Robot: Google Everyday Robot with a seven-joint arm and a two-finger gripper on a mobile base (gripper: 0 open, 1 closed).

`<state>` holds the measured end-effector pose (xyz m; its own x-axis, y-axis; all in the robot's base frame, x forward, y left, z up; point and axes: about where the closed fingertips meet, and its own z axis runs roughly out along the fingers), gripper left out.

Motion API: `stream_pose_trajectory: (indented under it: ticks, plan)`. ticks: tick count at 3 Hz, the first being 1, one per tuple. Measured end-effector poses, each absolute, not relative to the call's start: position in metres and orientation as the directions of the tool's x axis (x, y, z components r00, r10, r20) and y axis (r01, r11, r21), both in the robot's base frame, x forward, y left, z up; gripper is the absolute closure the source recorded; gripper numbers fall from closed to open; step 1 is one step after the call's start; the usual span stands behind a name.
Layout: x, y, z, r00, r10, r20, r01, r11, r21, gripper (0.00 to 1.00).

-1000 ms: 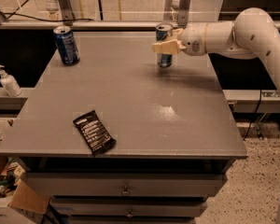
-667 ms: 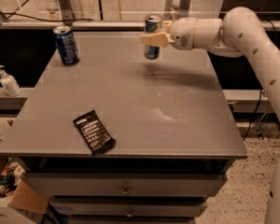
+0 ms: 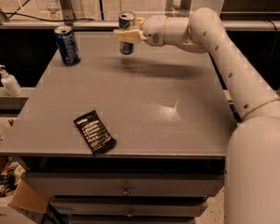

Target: Move redbull can near pepsi can

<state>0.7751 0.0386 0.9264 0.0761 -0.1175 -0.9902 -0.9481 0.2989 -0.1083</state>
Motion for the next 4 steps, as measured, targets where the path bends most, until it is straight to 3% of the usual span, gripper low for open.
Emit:
stream_pose_trajectory:
  ticks: [4]
  plan:
    - [0.761,0.133,0.917,0.066,-0.163,-0.984,-0.990,0.113,-0.085,1.00]
